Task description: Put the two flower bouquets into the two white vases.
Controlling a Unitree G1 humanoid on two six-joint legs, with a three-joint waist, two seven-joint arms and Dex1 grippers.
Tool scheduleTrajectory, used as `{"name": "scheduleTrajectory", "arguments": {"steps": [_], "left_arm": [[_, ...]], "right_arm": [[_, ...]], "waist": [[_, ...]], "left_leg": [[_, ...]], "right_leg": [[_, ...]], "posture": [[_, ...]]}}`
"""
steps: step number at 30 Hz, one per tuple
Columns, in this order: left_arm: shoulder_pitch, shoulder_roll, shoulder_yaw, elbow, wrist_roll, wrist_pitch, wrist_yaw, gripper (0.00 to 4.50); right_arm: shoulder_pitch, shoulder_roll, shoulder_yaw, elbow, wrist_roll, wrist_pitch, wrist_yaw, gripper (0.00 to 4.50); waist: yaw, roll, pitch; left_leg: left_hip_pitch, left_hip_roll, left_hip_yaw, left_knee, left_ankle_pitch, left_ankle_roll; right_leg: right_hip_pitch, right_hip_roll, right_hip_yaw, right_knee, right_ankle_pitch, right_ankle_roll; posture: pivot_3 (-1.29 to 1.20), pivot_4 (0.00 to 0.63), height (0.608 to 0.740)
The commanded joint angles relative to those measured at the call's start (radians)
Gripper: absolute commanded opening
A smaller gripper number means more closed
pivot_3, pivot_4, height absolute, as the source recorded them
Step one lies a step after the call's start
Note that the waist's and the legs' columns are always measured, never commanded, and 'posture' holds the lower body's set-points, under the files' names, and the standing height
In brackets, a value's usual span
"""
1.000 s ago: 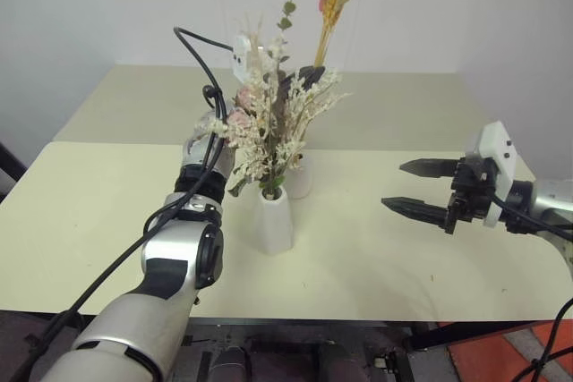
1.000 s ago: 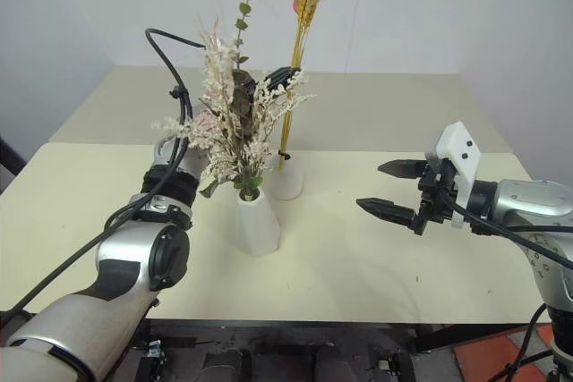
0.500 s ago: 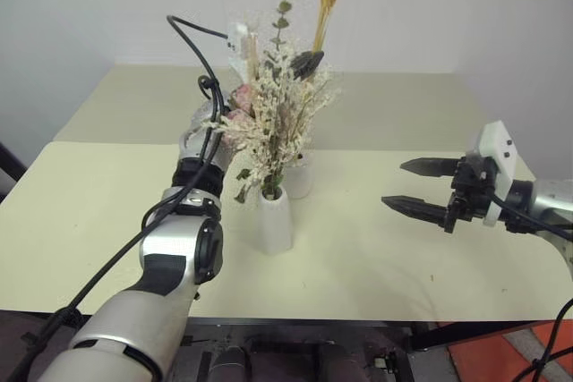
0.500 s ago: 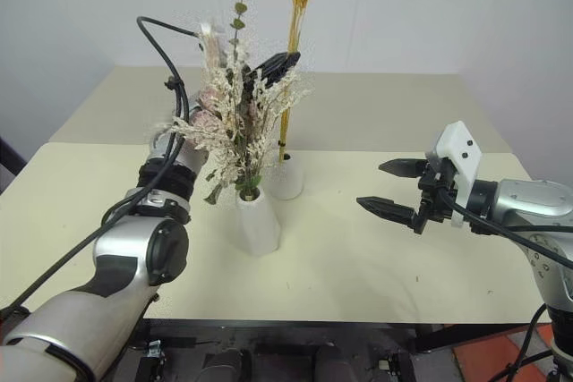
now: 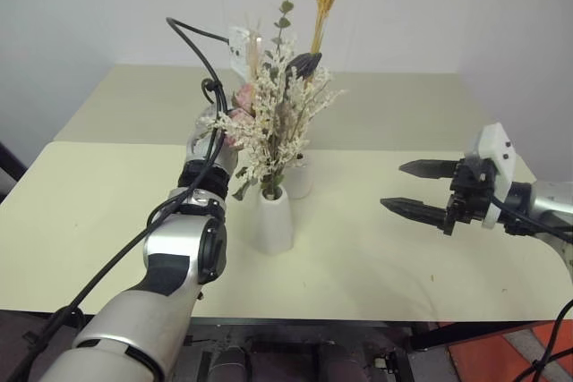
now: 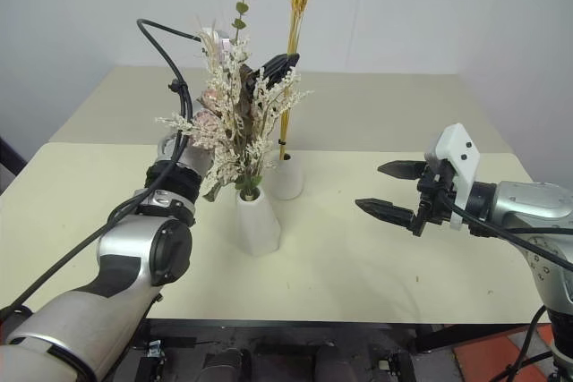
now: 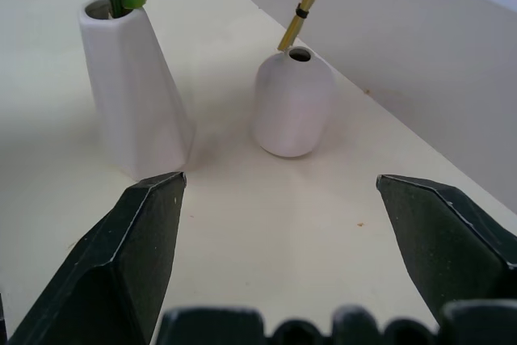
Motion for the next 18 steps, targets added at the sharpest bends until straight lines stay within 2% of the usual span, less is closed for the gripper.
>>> {"name": "scheduleTrajectory", "arguments": {"steps": [1, 18], "left_arm": [[-0.049, -0.012, 0.017, 0.011, -0.008, -0.033, 0.011, 0.02], [-0.037, -0.028, 0.002, 0.075, 0.050, -0.128, 0.037, 0.02]], "right_arm": [[0.000, -0.007, -0.052, -0.034, 0.020, 0.007, -0.013, 4.50], [0.016, -0.011, -0.073, -0.054, 0.037, 0.025, -0.032, 4.50]], "waist": [[0.000, 0.000, 0.000], [0.001, 0.000, 0.000]], "left_leg": [[0.000, 0.000, 0.000, 0.000, 0.000, 0.000], [0.000, 0.000, 0.000, 0.000, 0.000, 0.000]], "right_leg": [[0.000, 0.000, 0.000, 0.000, 0.000, 0.000], [0.000, 0.000, 0.000, 0.000, 0.000, 0.000]], "posture": [[0.00, 0.150, 0.740], [0.00, 0.150, 0.740]]}}
